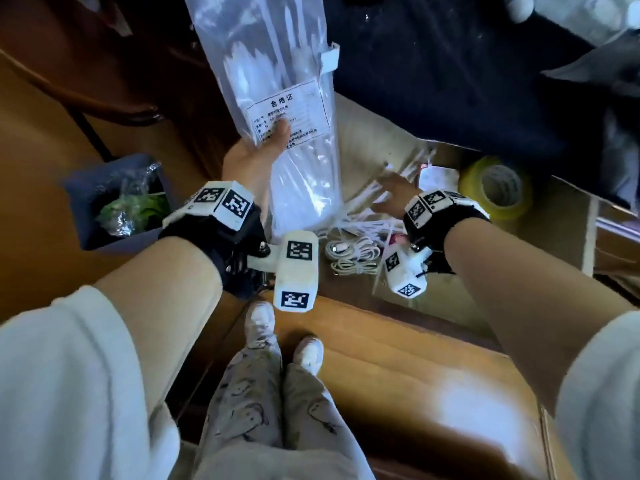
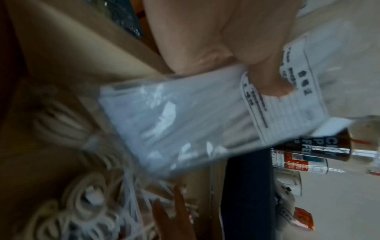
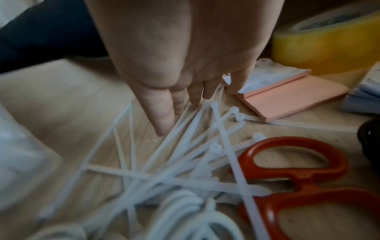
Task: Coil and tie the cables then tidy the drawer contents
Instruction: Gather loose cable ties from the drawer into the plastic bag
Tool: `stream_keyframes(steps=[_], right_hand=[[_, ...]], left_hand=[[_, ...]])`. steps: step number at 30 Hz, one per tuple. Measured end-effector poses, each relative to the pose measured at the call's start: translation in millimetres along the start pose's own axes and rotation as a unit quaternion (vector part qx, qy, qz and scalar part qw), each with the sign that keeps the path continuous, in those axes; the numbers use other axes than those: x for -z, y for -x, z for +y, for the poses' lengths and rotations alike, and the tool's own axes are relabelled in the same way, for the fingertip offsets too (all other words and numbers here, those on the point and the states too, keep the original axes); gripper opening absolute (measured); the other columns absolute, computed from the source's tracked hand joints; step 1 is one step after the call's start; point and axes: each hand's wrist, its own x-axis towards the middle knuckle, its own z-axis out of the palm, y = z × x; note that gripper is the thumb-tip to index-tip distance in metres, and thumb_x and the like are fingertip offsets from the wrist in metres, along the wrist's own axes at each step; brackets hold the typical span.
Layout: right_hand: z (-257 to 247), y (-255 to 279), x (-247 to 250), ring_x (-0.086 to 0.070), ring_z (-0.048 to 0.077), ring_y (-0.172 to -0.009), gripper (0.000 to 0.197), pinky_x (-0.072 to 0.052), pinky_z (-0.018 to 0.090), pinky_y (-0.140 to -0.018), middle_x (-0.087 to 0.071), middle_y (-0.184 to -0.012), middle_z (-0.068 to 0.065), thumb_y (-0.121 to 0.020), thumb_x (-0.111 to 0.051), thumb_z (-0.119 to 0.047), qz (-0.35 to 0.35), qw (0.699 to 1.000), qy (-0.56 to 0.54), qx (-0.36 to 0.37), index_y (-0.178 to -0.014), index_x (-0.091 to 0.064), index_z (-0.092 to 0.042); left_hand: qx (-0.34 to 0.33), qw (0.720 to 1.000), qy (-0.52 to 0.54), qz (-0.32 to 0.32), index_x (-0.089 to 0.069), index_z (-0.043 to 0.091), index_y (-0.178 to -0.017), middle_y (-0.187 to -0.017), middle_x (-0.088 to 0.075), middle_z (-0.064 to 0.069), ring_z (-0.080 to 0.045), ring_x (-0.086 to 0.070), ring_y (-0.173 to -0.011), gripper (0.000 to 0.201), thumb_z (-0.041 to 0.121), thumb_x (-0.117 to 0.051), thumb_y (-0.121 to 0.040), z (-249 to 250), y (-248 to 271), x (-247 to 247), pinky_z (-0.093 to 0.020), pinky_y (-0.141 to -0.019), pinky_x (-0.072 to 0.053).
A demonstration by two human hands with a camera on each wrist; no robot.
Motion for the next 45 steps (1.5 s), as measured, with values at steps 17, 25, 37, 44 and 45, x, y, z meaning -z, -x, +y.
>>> stream_keyframes(steps=[17, 25, 37, 44, 45], right_hand=[[-5, 11, -11, -0.024, 0.018, -0.141, 0.051, -0.020, 0.020, -0.108, -0.019, -0.156, 0.001, -0.094, -0.054, -0.023, -0.042, 0.969, -0.242, 0.010, -0.142, -0.037, -0.023], [8, -31, 31, -0.037, 0.026, -0.133, 0.057, -0.032, 0.026, -0.102, -0.028, -0.150, 0.008, -0.090, -0.058, -0.023, 0.167, 0.947, -0.234, -0.143, -0.142, -0.036, -0.015], [13, -103, 32, -0.036, 0.029, -0.132, 0.057, -0.043, 0.017, -0.093, -0.034, -0.146, 0.008, -0.088, -0.060, -0.030, 0.005, 0.992, -0.083, -0.094, -0.139, -0.039, -0.014], [-21, -85, 30, -0.023, 0.029, -0.140, 0.058, -0.019, 0.036, -0.112, -0.023, -0.154, 0.011, -0.099, -0.035, -0.042, 0.094, 0.992, -0.070, -0.056, -0.148, -0.021, -0.014], [-22, -75, 26, -0.020, 0.030, -0.141, 0.061, -0.016, 0.039, -0.114, -0.020, -0.155, 0.011, -0.097, -0.035, -0.045, 0.103, 0.992, -0.036, -0.059, -0.149, -0.019, -0.016]], left_hand=[[-0.034, 0.999, -0.021, 0.022, -0.067, 0.010, -0.089, -0.090, -0.068, 0.003, -0.008, -0.064, -0.087, 0.042, 0.047, -0.077, -0.071, -12, -17, 4, -0.021, -0.085, -0.048], [0.035, 0.999, 0.031, 0.000, -0.062, 0.005, -0.117, -0.117, -0.068, -0.006, -0.021, -0.062, -0.113, 0.098, 0.066, -0.083, -0.043, 11, -39, -3, -0.044, -0.107, -0.037], [0.123, 0.990, 0.070, -0.026, -0.044, 0.011, -0.137, -0.131, -0.057, -0.011, -0.028, -0.056, -0.119, 0.080, 0.053, -0.069, -0.074, 17, -66, 11, -0.053, -0.107, -0.036], [0.139, 0.986, 0.067, -0.058, -0.042, 0.013, -0.140, -0.136, -0.054, -0.013, -0.031, -0.052, -0.124, 0.090, 0.060, -0.071, -0.069, 30, -64, 10, -0.053, -0.107, -0.034], [0.141, 0.986, 0.063, -0.063, -0.042, 0.013, -0.140, -0.135, -0.054, -0.013, -0.031, -0.053, -0.123, 0.091, 0.061, -0.072, -0.068, 32, -63, 9, -0.052, -0.107, -0.035]])
